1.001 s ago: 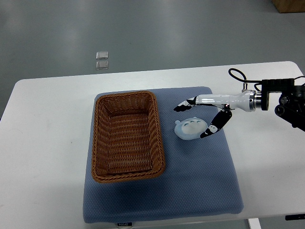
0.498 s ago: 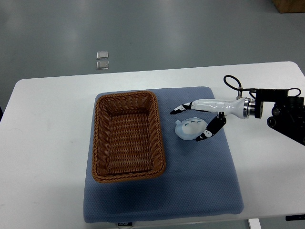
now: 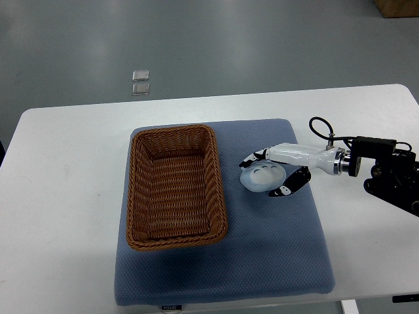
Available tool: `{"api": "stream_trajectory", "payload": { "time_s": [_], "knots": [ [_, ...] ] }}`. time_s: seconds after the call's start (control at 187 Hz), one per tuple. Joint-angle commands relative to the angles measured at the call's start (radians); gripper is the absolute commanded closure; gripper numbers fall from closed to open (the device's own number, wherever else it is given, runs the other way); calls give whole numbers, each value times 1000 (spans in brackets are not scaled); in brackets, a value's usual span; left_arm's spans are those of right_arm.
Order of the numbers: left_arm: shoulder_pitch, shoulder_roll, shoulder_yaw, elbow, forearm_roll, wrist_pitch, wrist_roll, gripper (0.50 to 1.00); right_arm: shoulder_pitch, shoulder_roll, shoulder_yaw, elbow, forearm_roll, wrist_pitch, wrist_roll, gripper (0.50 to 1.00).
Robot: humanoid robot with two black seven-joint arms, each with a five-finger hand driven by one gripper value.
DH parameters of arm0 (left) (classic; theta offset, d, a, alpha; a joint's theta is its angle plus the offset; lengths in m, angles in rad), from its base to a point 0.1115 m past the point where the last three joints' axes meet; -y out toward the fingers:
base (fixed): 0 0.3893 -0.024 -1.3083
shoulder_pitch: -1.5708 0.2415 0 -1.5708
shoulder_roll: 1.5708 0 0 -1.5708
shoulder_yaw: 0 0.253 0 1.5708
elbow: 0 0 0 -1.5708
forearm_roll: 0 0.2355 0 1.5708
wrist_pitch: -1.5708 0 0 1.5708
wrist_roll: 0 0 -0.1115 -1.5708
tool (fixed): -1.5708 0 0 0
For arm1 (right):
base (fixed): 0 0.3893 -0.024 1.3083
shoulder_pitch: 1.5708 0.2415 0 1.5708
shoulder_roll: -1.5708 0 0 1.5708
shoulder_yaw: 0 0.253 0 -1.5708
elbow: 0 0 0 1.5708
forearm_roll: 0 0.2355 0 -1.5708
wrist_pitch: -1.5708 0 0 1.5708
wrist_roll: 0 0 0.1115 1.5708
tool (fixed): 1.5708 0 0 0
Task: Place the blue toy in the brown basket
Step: 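Close the right hand fingers around the plush toy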
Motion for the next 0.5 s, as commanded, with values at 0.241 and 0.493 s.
{"api": "stream_trajectory", "payload": {
  "time_s": [0.241,0.493],
  "knots": [
    [0,0,0,0,0,0,0,500,2,13,6,-46,18,1,0,1000],
    [0,0,0,0,0,2,0,500,6,30,21,-44,48,-4,0,1000]
  ]
}}
